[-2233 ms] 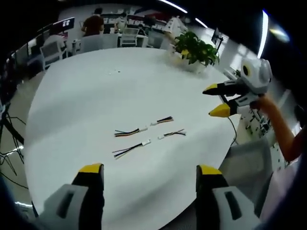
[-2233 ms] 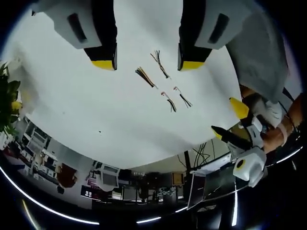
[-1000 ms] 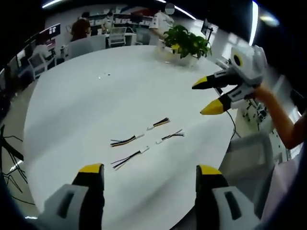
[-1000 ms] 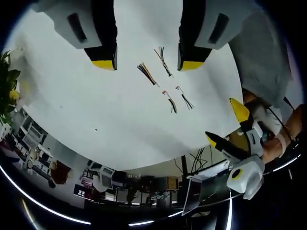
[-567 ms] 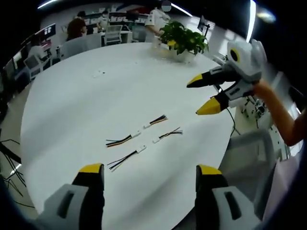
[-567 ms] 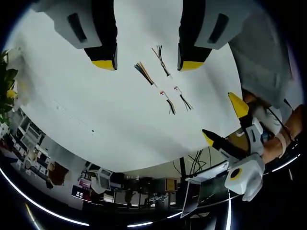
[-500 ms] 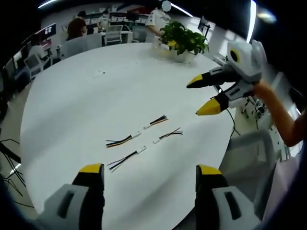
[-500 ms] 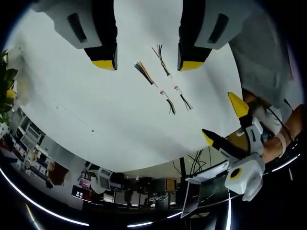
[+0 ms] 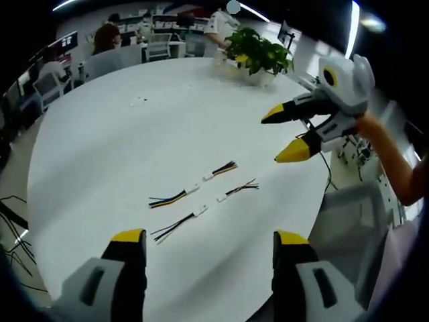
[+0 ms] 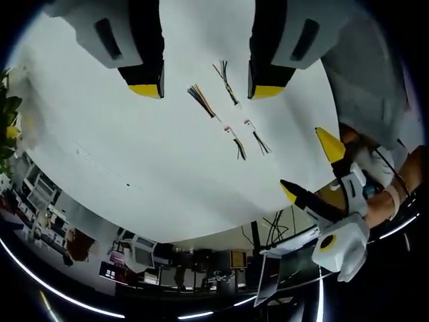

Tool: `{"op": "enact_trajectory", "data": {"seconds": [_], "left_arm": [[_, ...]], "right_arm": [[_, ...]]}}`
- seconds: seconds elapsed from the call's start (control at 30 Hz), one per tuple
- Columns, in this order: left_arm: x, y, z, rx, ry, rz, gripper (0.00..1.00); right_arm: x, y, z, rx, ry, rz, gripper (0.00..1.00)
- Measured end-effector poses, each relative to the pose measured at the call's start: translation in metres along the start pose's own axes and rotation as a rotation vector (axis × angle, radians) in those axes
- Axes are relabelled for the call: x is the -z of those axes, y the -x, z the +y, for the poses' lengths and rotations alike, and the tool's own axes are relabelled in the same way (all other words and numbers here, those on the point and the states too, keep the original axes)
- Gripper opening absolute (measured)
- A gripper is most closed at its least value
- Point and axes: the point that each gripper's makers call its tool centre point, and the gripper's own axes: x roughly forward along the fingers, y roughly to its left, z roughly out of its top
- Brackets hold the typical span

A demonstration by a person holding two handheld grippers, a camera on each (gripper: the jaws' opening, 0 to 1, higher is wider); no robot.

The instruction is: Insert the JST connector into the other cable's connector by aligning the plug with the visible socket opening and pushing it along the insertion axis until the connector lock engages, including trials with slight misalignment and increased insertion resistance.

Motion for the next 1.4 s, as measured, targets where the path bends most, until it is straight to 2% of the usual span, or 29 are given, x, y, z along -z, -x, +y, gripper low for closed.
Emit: {"op": "enact_trajectory", "data": {"seconds": [0.57,0.87,1.4], "left_arm": [[0.0,-0.01,0.001,0.012,-0.011,0.026,0.74],[-0.003,-0.014,0.002,0.018,-0.003,0.018,0.73],[0.001,-0.021,0.006,0.016,-0.006,0.039,0.72]], "right_arm": [[0.008,-0.007,-0.001,-0.015,-0.021,0.015,0.47],[0.013,-0.012,-0.001,-0.018,-0.029,0.028,0.47],[0.011,-0.018,0.001,-0.03,-0.025,0.036,0.47]]}}
